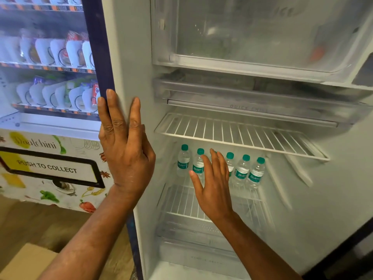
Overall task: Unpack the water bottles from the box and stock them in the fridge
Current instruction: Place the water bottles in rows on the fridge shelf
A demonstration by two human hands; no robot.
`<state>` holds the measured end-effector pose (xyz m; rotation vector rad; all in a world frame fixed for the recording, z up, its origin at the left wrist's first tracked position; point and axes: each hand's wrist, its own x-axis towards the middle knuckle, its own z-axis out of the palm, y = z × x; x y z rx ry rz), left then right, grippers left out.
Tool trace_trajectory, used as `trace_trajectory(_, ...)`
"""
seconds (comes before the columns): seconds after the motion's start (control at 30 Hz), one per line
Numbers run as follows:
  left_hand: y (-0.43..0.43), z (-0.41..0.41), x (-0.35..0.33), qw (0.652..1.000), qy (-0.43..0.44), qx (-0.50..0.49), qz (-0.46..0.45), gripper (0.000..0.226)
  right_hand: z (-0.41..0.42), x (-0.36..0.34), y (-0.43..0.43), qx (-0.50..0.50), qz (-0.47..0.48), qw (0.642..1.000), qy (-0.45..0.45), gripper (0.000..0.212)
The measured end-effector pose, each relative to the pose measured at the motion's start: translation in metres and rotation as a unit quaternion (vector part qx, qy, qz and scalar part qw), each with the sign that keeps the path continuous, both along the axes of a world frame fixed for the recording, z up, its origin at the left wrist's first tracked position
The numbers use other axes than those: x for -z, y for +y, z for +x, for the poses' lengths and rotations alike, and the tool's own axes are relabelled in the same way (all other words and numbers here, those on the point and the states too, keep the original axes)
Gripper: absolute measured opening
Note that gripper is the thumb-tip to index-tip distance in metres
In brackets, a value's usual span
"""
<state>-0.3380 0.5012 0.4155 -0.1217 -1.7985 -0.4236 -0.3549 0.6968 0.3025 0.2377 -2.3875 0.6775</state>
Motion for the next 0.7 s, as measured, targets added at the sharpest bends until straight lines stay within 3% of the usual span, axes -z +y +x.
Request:
trace_trajectory(0.3, -0.008, -0.001, 0.008, 0.999, 0.005, -0.001, -0.046, 0.061, -0.056, 0.024, -0.03, -0.016, 0.0, 1.0, -0.014, 0.052)
trace_trajectory(0.7, -0.022, -0.004, 0.026, 0.995, 0.028, 0.031, -0.086, 0.055, -0.112, 0.041, -0.061, 0.001, 0.005, 0.997, -0.075, 0.052)
